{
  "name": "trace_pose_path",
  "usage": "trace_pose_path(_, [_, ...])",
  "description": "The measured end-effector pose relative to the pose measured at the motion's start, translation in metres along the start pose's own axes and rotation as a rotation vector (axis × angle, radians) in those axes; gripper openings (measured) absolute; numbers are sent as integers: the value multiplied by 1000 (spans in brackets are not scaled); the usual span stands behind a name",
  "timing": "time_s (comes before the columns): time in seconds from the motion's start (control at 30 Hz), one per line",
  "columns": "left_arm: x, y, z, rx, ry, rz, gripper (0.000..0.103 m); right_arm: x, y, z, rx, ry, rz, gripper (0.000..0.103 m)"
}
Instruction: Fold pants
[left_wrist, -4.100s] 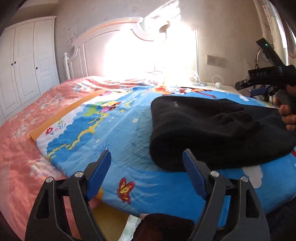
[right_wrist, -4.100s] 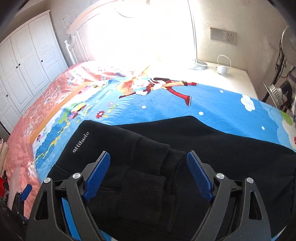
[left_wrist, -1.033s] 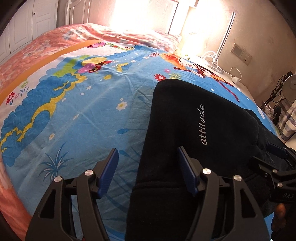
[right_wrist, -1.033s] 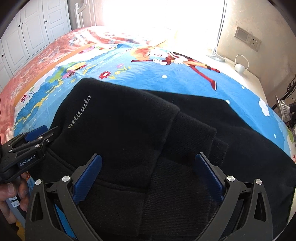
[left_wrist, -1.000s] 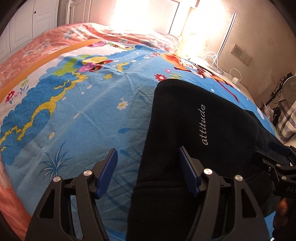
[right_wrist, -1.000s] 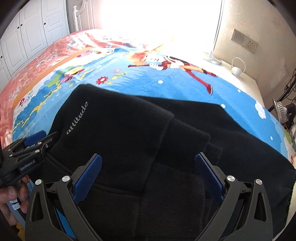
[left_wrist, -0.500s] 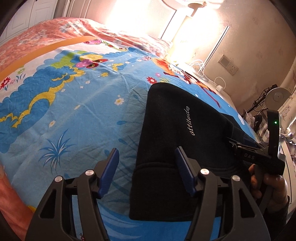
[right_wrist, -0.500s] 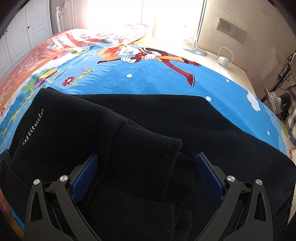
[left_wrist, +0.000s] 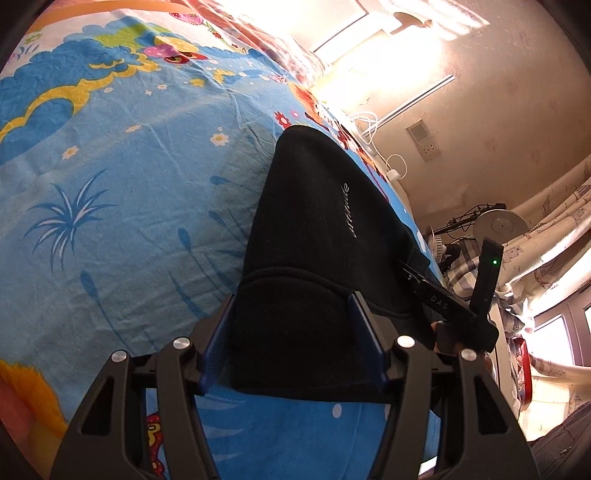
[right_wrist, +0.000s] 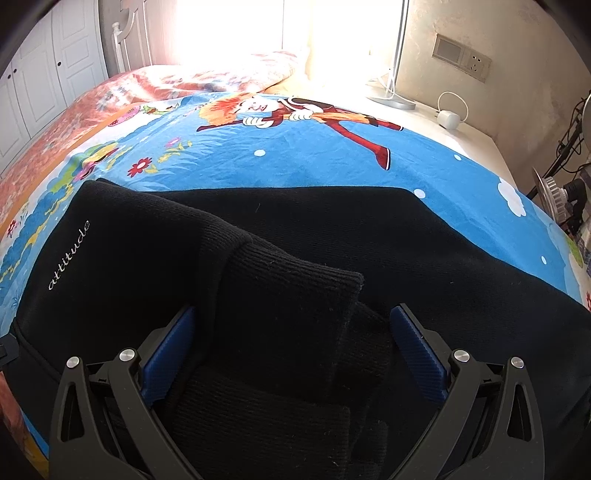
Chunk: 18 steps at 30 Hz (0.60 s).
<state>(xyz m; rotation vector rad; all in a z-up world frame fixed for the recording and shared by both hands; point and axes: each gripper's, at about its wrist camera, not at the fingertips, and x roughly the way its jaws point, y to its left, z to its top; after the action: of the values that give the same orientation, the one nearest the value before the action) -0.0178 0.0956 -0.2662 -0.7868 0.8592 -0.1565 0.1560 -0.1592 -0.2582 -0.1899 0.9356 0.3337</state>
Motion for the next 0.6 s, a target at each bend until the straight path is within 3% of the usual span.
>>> trace_pose_path(0.23, [1, 0, 3, 15, 10, -10, 61, 0, 0, -1, 6, -10, 1, 98])
trace_pose_path(0.47, [-6, 2, 6, -34, 27, -41, 43, -2, 0, -3, 12, -23, -5, 98])
trace_pose_path(0.53, [-12, 0, 8, -50, 12, -88, 41, -3, 1, -4, 8, -29, -15, 98])
trace_pose_path(0.6, [-12, 1, 9, -71, 15, -81, 45, -3, 2, -4, 5, -31, -21, 98])
